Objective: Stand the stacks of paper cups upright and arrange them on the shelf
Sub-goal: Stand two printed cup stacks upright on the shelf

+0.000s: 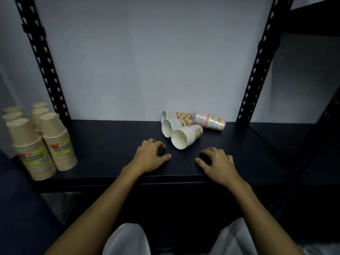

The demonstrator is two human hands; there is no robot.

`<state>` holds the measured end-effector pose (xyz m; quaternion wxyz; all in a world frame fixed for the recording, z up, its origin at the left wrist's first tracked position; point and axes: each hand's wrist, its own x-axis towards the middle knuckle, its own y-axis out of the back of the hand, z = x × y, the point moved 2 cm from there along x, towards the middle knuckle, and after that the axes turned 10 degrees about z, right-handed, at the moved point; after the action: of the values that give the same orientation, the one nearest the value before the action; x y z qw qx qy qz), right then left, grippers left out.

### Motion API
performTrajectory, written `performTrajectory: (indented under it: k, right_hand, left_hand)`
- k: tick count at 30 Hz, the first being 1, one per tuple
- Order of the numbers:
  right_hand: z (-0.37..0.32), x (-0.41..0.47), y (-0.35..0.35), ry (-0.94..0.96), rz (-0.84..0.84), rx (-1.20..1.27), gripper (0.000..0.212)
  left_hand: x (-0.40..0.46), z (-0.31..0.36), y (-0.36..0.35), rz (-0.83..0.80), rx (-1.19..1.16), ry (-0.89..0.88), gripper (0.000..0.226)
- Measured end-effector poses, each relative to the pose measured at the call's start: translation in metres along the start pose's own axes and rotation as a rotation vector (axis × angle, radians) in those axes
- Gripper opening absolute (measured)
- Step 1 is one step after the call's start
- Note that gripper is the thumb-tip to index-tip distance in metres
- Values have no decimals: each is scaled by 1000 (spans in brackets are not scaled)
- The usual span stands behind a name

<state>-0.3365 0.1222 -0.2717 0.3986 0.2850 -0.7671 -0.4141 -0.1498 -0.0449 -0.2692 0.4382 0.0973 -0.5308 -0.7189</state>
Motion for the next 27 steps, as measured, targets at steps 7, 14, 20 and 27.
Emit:
performTrajectory:
  k: [7,14,20,27]
  right_hand:
    - [-3,14,-1,-79,9,-100,44]
    - [-13,29,2,-267,5,79,64]
    - [-31,64,-6,-562,-40,362,90]
    - [-28,81,-18,-720,-12,588,108]
  left_hand:
    - [11,-10,0,181,-107,47,40]
    - [48,-7,9,339,-314,88,50]
    - [86,11,0,249,-500,169,60]
    - [88,0,-19,201,-617,249,50]
